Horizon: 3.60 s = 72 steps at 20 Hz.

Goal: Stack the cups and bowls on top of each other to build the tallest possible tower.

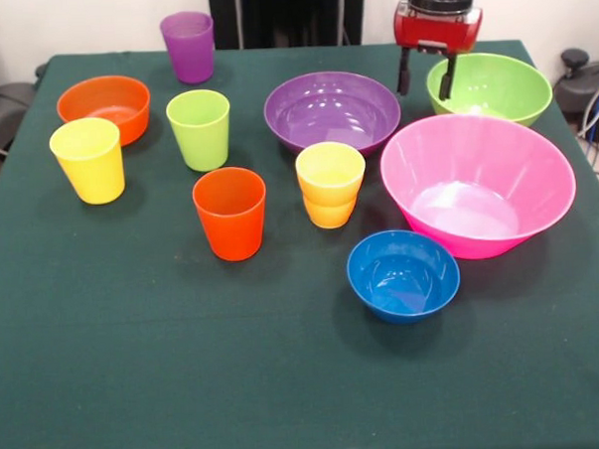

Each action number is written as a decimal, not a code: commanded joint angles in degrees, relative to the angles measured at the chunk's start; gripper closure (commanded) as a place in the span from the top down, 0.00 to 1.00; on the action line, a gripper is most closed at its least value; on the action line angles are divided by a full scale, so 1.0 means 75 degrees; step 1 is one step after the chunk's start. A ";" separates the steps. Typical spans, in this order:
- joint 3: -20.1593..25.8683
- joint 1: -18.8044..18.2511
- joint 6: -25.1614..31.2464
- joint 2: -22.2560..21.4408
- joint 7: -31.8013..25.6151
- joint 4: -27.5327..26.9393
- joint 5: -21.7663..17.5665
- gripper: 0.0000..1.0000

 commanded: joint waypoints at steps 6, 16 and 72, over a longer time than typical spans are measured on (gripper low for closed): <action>0.0555 0.0087 0.0731 -0.0217 0.0789 0.0119 -0.0130 1.00; 0.0617 0.0045 0.0726 -0.0380 0.0755 0.0243 -0.0215 1.00; 0.0696 -0.0034 0.0041 0.0549 0.0709 -0.0185 -0.0530 0.00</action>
